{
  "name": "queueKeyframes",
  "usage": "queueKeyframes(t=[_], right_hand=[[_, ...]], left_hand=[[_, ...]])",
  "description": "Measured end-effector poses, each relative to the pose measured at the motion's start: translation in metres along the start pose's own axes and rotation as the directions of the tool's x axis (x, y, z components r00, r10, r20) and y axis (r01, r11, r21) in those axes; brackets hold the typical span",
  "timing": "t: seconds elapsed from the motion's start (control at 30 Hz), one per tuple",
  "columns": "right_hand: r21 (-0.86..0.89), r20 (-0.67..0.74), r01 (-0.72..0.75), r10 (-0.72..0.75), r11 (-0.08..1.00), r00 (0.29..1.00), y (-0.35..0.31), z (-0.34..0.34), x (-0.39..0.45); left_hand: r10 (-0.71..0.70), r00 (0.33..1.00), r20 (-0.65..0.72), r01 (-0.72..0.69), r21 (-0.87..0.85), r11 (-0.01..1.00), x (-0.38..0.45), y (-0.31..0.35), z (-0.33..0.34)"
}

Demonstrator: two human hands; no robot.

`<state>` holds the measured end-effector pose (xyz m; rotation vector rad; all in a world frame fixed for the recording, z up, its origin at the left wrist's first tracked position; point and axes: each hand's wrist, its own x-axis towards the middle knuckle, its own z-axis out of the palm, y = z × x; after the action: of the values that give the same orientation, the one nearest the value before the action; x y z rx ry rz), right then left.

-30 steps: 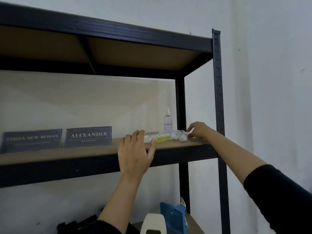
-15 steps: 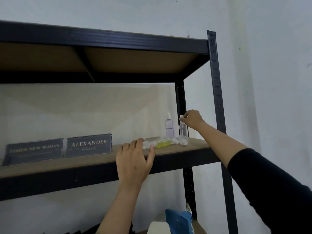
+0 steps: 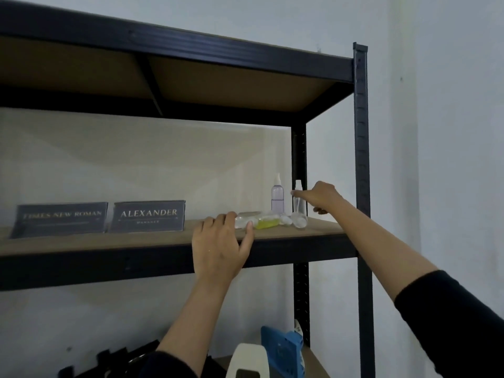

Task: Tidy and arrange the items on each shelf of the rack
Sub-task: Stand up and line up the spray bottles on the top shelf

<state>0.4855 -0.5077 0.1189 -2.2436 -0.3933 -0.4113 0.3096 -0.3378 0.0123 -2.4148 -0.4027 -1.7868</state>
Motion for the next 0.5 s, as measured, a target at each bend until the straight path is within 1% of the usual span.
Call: queueKeyframes(t=[0.03, 0.07, 0.1, 0.13, 0.2, 0.33, 0.5], right_hand=[[-0.041, 0.128, -0.057, 0.062, 0.998, 0.990, -0.004, -0.004, -0.011], [-0.103, 0.246, -0.087, 0.110, 0.991, 0.963, -0.006, -0.007, -0.021], [-0.173, 0.323, -0.074, 0.128, 0.982, 0.938, -0.007, -0.008, -0.027], [-0.226, 0.354, -0.042, 0.122, 0.973, 0.927, -0.007, -0.008, -0.032], [-0.255, 0.345, 0.000, 0.092, 0.967, 0.934, -0.005, -0.006, -0.033], [-0.201, 0.285, -0.022, 0.080, 0.979, 0.955, -0.003, -0.010, -0.031], [-0.114, 0.119, 0.003, 0.011, 0.993, 0.993, 0.003, -0.016, -0.025]], left_hand=[[0.000, 1.000, 0.000, 0.000, 0.000, 1.000, 0.000, 0.000, 0.000], [0.001, 1.000, 0.001, -0.001, -0.002, 1.000, 0.000, 0.000, 0.000], [0.002, 1.000, 0.000, -0.002, -0.006, 1.000, 0.000, 0.000, -0.001], [0.004, 1.000, -0.003, -0.004, -0.009, 1.000, 0.001, 0.000, -0.001], [0.003, 1.000, -0.011, -0.003, -0.015, 1.000, 0.001, 0.000, -0.001], [0.002, 1.000, -0.010, -0.002, -0.005, 1.000, 0.000, 0.000, -0.002], [0.006, 1.000, -0.009, -0.006, 0.002, 1.000, 0.001, 0.000, -0.002]])
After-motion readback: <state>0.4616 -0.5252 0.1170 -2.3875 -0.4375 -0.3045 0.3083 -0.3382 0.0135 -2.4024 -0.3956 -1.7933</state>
